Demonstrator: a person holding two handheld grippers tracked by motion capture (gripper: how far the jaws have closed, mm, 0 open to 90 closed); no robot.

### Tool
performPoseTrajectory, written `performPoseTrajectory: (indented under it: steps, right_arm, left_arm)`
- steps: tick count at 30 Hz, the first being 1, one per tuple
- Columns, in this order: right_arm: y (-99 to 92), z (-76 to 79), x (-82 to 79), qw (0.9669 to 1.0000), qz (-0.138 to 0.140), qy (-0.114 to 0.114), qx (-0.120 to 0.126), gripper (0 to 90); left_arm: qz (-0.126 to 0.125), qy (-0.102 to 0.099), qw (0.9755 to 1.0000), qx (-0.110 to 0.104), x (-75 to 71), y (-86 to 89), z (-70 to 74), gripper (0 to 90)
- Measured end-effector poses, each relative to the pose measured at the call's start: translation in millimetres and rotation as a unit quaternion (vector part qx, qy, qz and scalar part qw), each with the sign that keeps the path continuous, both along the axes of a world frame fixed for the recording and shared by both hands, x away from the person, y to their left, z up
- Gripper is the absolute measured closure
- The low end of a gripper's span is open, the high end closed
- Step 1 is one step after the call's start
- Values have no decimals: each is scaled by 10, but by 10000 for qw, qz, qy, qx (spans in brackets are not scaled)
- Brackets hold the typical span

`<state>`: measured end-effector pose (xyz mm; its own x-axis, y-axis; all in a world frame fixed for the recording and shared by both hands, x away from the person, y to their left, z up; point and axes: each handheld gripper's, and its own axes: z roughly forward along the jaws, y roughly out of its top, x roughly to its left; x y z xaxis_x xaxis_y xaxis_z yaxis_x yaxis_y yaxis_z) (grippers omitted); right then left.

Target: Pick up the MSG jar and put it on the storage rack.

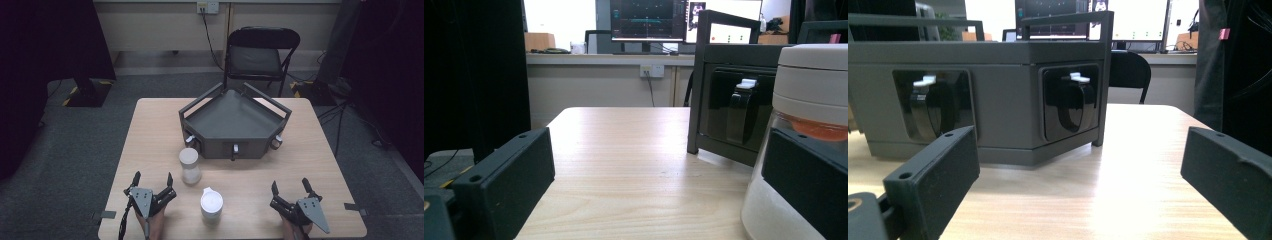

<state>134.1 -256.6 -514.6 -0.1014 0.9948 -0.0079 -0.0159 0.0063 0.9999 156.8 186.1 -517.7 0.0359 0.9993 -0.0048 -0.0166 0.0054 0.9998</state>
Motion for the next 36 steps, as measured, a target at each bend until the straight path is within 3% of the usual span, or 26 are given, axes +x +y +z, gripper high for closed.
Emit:
performPoseTrajectory:
  steps: [36]
  right_arm:
    - [21, -13, -8, 10000, -59, -35, -8, 8]
  left_arm:
    - [-42, 2, 10000, -9, 3, 13, 1, 0]
